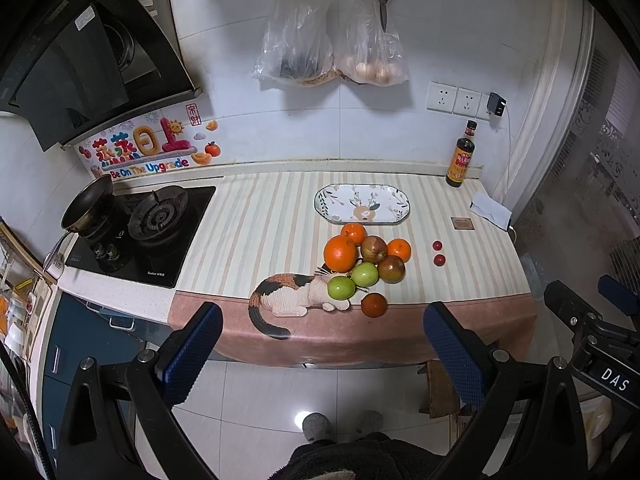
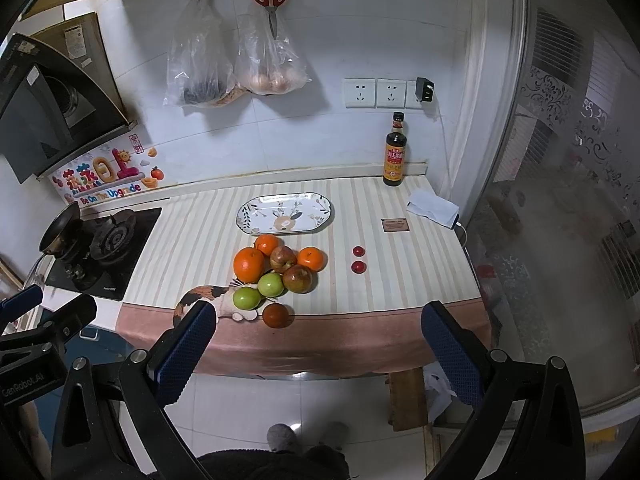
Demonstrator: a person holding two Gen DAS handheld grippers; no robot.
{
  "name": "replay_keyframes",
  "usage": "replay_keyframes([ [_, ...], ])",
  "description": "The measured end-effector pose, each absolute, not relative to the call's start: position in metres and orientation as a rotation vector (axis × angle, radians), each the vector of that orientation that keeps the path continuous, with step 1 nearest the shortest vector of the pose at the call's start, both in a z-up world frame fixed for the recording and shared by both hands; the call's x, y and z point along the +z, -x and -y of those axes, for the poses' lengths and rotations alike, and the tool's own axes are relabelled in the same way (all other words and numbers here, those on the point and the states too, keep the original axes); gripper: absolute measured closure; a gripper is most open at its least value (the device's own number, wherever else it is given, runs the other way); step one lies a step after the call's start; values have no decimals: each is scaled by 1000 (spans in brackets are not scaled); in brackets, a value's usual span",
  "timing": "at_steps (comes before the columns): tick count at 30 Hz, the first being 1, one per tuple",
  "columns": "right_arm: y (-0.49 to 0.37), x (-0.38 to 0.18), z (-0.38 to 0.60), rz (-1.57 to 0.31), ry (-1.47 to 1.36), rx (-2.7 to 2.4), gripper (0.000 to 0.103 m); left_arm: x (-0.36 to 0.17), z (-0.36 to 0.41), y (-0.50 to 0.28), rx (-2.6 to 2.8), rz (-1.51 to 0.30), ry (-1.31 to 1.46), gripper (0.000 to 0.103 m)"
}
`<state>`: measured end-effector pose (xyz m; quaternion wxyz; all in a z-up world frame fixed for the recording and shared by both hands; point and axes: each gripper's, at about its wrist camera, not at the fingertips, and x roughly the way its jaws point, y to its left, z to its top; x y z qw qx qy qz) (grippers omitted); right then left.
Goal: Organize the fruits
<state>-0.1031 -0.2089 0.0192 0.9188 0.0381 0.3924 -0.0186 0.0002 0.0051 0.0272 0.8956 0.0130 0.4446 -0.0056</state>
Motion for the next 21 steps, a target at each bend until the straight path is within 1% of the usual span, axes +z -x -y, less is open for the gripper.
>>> replay_keyframes([
  [9,103,19,210,-807,-87,-29,0,28,-7,1,-8,-920,-24,0],
  [13,90,9,222,-815,-161,-2,0,28,-7,-11,43,-907,-6,0],
  [17,58,-22,241,-870,-240,37,0,16,-11,-34,111,-902,-8,0],
  [21,18,-71,254,-977,-325,85,0,-17,-9,-63,207,-918,-43,0],
])
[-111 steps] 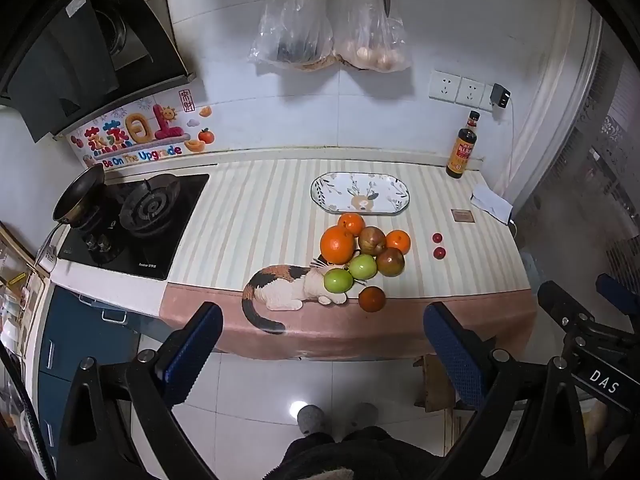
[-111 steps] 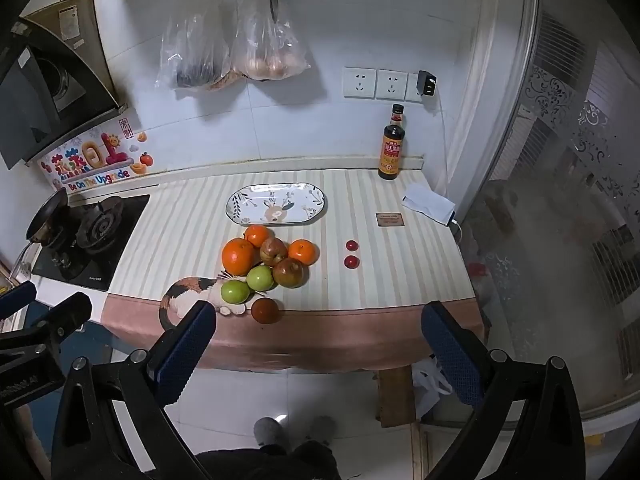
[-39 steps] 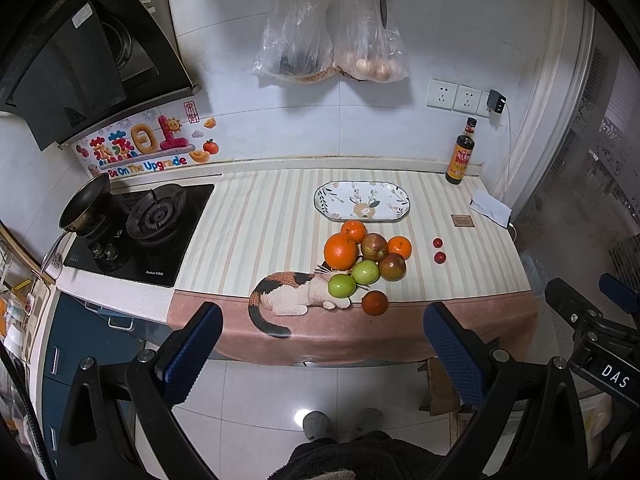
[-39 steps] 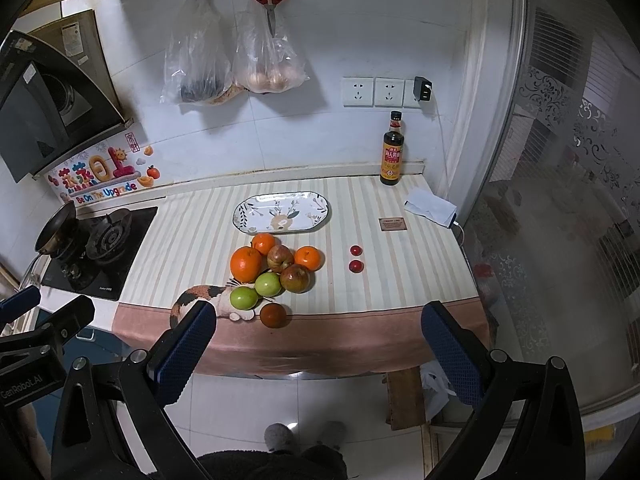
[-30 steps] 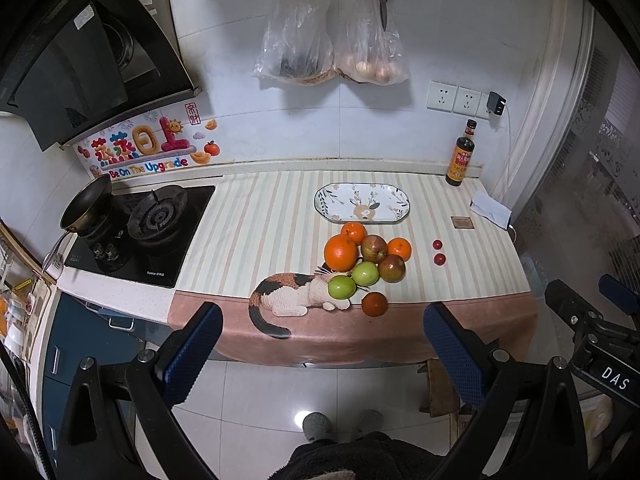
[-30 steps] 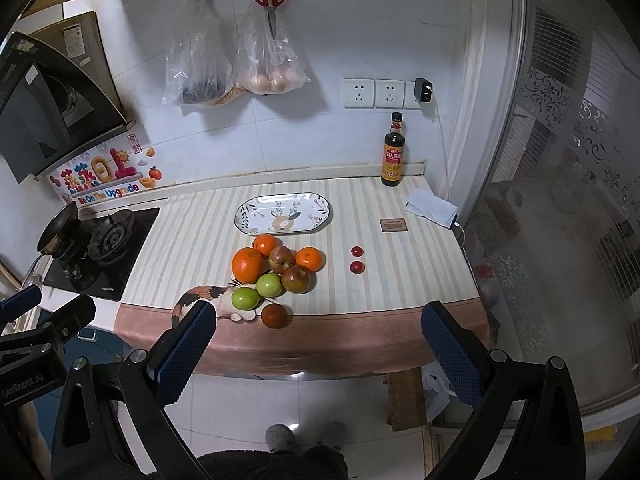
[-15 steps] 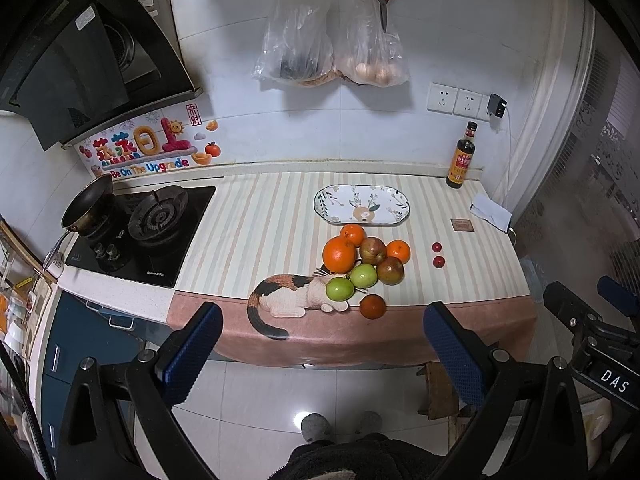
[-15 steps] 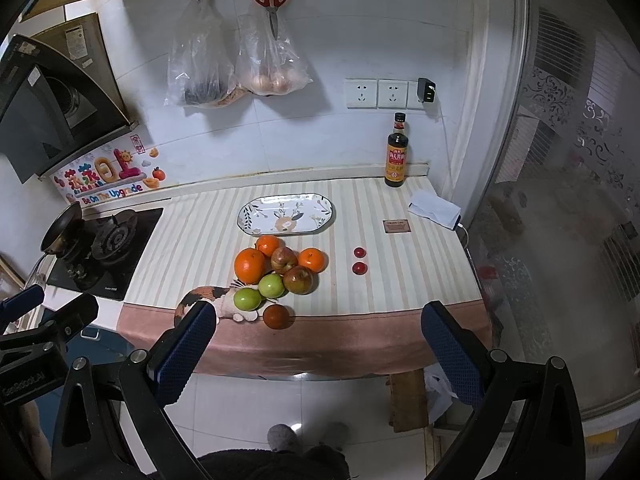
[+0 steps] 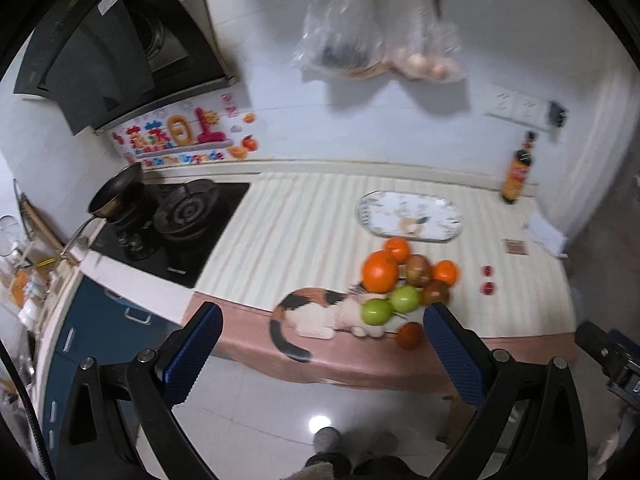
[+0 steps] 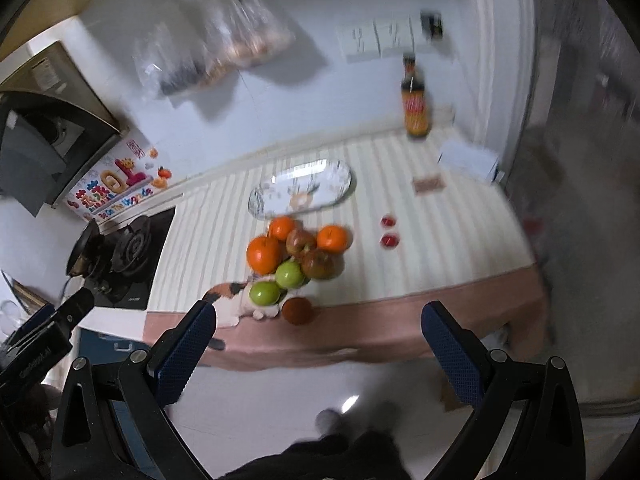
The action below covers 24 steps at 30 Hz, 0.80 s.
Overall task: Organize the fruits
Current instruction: 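Grasp the large orange with the left tool while the right tool grasps a red apple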
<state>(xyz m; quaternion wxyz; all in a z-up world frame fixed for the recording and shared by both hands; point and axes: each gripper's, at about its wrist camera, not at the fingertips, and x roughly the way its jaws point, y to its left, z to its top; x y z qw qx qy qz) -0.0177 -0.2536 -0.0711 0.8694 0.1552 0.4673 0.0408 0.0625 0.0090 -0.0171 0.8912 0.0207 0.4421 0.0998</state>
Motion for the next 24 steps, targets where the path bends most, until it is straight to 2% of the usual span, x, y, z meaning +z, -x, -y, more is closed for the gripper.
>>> replay_keyframes([
  [12,-106,-220,241,-1229,-429,47,0,-137,-22,-194,145,-1162,-138,0],
  [19,-166,-283,232,-1333,-569,-33,0,-226,0,-294,-92,-1367,-234,0],
  [24,-190,-313,228,-1365,-645,-74,0,-284,17,-337,-229,-1520,-270,0],
])
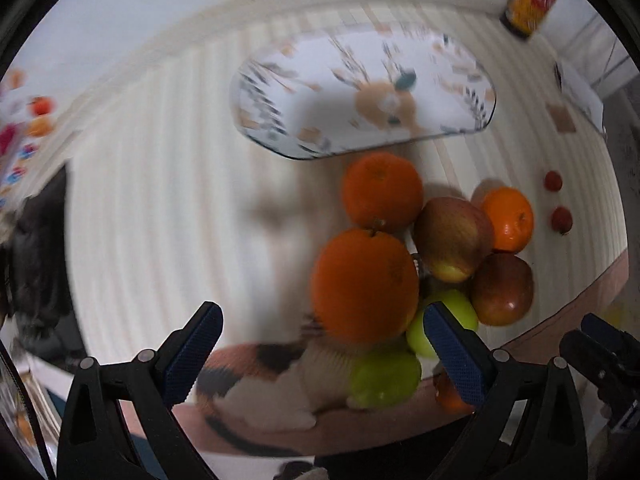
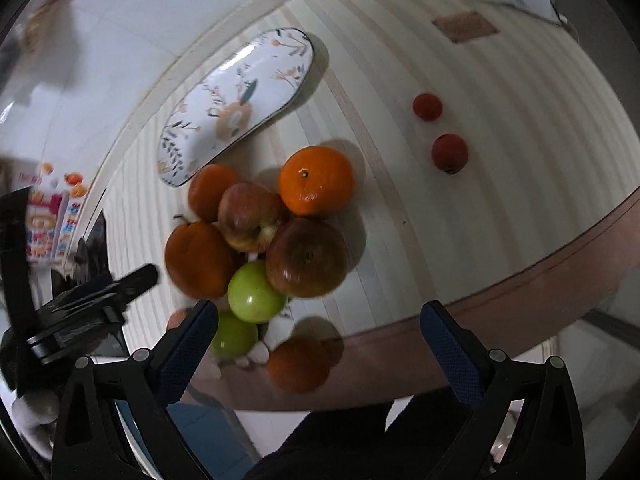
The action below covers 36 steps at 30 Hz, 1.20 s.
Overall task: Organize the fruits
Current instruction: 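Grasp the large orange with the left tool while the right tool grasps a red apple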
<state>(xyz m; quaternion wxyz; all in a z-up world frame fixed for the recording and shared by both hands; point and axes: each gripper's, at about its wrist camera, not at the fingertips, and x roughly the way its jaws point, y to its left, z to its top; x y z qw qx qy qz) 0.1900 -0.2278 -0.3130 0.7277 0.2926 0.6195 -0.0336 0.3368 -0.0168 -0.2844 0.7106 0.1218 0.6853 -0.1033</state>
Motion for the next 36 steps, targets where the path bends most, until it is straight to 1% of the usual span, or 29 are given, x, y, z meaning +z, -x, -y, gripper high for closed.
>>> replay_keyframes([
  [3,-200,-326,226,-1379,-686,-89,1,-310,29,-349,-298,-1581,-271,0],
  [4,-202,-330,226,-1383,-698,-92,1,-316,33,-350,-330,-1594,-262,3],
  [5,-204,-335,225,-1387,-709,-98,1,-320,37,-350,-359,-1603,-250,20],
  [6,-206,-338,225,-1395,-725,-99,1,-323,40,-349,-365,-1608,-253,26],
  [7,-208,-343,225,-1401,-744,-94,1,-325,43,-347,-356,-1592,-280,28],
  [10,-214,-353,224,-1418,-783,-74,1,-322,44,-344,-349,-1545,-273,29],
  [13,-219,-368,222,-1439,-826,-42,7,-318,29,-341,-321,-1559,-188,30],
  [14,-222,-372,220,-1449,-838,-26,13,-315,21,-340,-300,-1565,-185,30],
  [15,-224,-377,216,-1462,-842,-6,25,-312,15,-338,-275,-1563,-195,30],
  [16,-222,-378,216,-1474,-825,-8,28,-310,9,-334,-250,-1559,-203,30],
  [17,-223,-378,214,-1479,-797,-16,35,-310,3,-332,-232,-1561,-203,30],
  [20,-225,-372,207,-1494,-689,-17,35,-306,-14,-330,-213,-1570,-124,28],
  [24,-235,-371,199,-1517,-611,-10,35,-310,-6,-337,-189,-1541,-145,27],
  [31,-241,-374,197,-1552,-610,4,34,-309,15,-353,-190,-1527,-211,27],
  [36,-241,-373,195,-1533,-594,11,34,-311,13,-358,-167,-1536,-167,30],
])
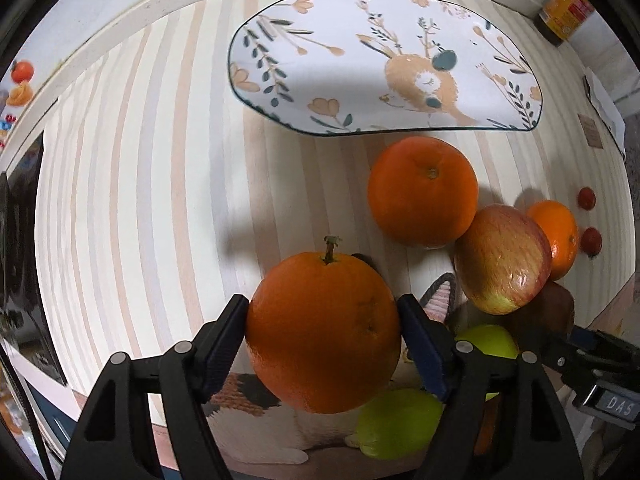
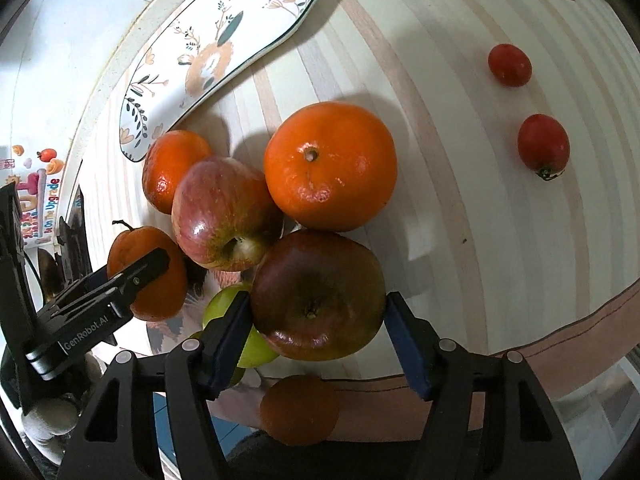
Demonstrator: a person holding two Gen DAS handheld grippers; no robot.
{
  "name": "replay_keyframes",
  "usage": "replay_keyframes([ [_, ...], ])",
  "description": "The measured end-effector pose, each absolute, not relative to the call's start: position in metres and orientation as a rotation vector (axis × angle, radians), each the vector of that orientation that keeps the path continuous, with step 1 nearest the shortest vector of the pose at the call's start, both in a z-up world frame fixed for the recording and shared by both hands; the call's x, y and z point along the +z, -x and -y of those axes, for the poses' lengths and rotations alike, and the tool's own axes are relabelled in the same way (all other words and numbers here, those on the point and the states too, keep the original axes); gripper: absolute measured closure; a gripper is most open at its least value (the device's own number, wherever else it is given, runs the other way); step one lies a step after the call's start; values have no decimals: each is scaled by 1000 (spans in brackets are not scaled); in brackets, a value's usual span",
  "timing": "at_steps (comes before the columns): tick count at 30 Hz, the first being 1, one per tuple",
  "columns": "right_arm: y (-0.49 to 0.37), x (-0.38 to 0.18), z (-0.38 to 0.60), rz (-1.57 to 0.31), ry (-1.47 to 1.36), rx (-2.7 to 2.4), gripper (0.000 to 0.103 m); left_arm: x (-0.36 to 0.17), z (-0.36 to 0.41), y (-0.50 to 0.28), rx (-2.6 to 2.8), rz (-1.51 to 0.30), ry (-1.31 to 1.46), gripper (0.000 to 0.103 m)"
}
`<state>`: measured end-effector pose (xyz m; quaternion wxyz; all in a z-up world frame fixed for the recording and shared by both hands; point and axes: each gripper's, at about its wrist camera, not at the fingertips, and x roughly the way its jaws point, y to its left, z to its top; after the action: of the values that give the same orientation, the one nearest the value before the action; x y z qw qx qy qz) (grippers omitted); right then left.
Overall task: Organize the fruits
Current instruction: 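Grasp the large orange with the left tool while the right tool grasps a red apple, then carry the orange and apple onto the floral plate and open both tools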
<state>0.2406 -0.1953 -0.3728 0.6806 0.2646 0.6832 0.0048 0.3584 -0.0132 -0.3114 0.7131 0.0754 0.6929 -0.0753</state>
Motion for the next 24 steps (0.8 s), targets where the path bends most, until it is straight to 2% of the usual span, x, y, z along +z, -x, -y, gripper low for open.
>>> replay_keyframes([
  [7,-236,-362,197,-1505,-569,-2,35,-316,-3,-336,-150,-1530,-119,31],
  [14,-231,-333,209,-1449,-586,11,35,-260,-21,-332,-167,-1418,-45,31],
  [20,-249,-268,230,-1310,-594,26,35,-205,-20,-380,-217,-1325,60,31],
  [24,-303,-245,227,-1242,-542,34,35,-197,-10,-430,-225,-1299,107,31],
])
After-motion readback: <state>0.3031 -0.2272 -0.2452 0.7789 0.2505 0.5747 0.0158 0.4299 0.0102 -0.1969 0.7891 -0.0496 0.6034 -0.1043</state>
